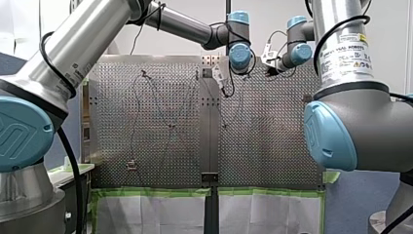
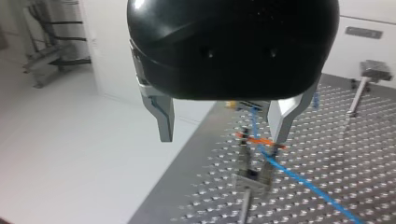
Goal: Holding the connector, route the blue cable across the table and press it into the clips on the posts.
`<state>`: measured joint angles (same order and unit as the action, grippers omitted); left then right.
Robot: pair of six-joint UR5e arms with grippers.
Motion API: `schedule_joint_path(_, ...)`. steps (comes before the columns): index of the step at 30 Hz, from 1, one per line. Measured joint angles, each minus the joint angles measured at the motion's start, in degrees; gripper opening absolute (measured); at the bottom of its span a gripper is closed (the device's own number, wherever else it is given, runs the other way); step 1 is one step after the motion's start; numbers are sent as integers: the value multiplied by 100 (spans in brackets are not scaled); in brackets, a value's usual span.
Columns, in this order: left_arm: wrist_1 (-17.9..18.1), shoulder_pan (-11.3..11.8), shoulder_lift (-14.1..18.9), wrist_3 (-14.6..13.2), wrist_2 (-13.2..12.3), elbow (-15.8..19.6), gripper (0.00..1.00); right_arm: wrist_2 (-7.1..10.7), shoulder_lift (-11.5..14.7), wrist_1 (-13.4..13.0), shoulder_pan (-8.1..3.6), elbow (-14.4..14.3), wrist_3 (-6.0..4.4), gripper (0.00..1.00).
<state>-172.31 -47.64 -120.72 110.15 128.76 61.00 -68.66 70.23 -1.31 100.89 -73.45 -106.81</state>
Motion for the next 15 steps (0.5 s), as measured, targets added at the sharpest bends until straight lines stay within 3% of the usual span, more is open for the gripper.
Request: schedule_joint_path(15, 677, -33, 678, 581, 83, 678, 100, 0, -1, 21, 112, 1, 24, 0)
